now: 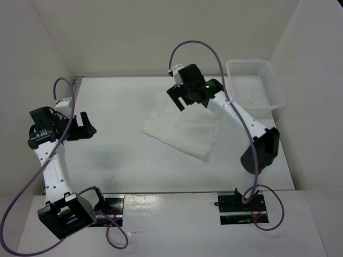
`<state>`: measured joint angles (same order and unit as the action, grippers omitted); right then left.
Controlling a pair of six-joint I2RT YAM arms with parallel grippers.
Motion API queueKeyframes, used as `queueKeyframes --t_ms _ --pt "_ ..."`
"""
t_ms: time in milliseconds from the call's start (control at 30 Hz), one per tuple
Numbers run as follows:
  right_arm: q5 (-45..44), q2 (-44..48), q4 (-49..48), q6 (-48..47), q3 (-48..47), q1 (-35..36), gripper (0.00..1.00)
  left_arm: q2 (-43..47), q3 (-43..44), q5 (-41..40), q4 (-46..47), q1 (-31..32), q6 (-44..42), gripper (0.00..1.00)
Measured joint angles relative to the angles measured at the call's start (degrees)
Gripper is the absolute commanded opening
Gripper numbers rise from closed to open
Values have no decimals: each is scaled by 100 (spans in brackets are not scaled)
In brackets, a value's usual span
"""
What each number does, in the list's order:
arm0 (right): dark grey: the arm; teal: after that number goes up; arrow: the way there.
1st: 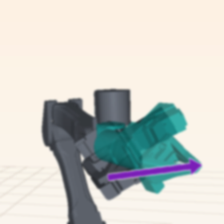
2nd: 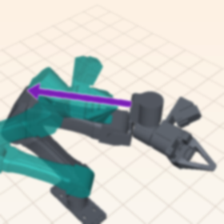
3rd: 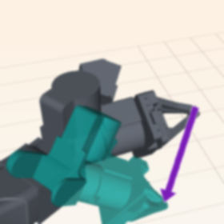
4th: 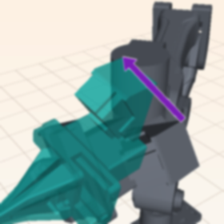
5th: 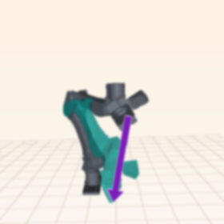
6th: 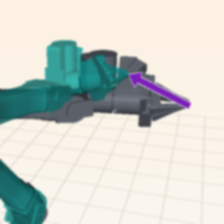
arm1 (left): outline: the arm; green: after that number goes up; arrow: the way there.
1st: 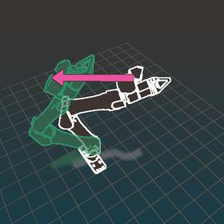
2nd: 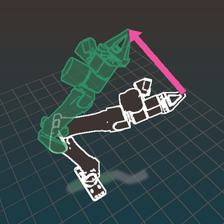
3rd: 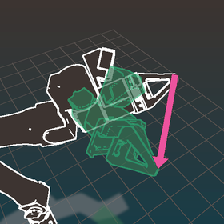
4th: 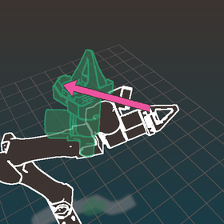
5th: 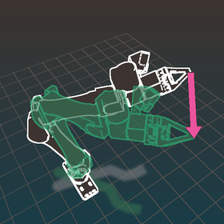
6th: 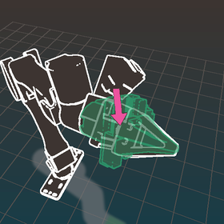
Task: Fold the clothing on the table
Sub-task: Flatten the skirt out
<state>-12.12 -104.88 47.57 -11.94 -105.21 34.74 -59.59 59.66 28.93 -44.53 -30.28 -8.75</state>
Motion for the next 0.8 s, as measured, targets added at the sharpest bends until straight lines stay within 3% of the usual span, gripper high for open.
queueKeyframes --t_ms 167,433,800 --pt "-404 887 -214 -662 846 59 98 -63 0 59 -33 0 -26 100" --pt "-289 466 520 -1558 2437 332 98 -177 0 142 -42 0 -37 100" --pt "-70 343 929 -2135 2820 474 98 -116 0 144 -44 0 -37 100"
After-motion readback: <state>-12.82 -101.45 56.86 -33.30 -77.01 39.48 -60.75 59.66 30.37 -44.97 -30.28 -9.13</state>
